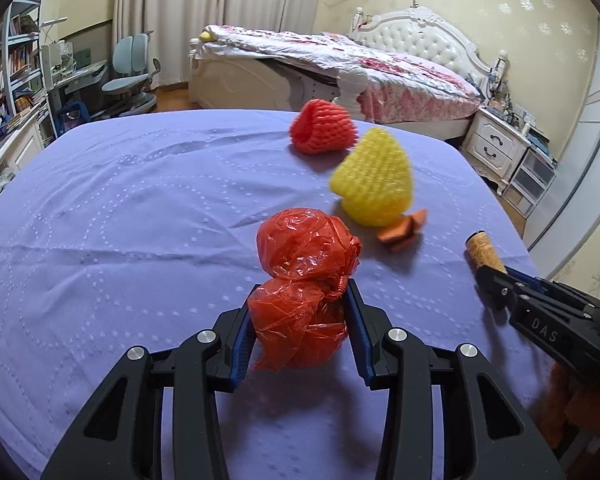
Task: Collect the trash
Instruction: 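Carry the bottle and red bag over the bin and open both grippers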
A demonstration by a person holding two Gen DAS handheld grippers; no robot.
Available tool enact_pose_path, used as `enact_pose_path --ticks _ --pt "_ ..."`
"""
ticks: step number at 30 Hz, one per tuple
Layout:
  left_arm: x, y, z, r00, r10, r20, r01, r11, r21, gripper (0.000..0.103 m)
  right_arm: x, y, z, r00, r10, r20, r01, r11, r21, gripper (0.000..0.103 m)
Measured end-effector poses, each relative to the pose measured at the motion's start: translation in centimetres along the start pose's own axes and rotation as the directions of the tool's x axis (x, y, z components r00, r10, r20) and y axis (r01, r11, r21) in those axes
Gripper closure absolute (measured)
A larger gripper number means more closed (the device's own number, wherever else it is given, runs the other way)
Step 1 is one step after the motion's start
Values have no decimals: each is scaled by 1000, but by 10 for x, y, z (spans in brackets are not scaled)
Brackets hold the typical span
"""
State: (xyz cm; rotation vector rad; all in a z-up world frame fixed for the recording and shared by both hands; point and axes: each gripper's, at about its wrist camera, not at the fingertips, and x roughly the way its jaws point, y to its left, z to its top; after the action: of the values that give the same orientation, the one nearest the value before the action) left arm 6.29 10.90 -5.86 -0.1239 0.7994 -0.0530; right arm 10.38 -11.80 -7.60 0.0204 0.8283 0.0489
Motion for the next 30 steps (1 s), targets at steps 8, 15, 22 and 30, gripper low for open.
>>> enact_pose_path --ticks 8,15,22,30 --pt "-13 -44 -3 998 -42 40 40 998 51 61 -30 -32 -18 998 -29 49 26 999 46 80" --pt "-7 -89 -3 994 -107 23 104 988 113 61 -53 -70 -26 993 -70 94 59 992 115 80" --pt "8 -135 4 987 -161 10 157 974 162 61 -65 -113 -28 982 -137 127 113 978 178 80" --pt "27 -181 13 981 -196 -4 193 958 214 61 -65 -167 -22 973 -188 132 154 961 231 80"
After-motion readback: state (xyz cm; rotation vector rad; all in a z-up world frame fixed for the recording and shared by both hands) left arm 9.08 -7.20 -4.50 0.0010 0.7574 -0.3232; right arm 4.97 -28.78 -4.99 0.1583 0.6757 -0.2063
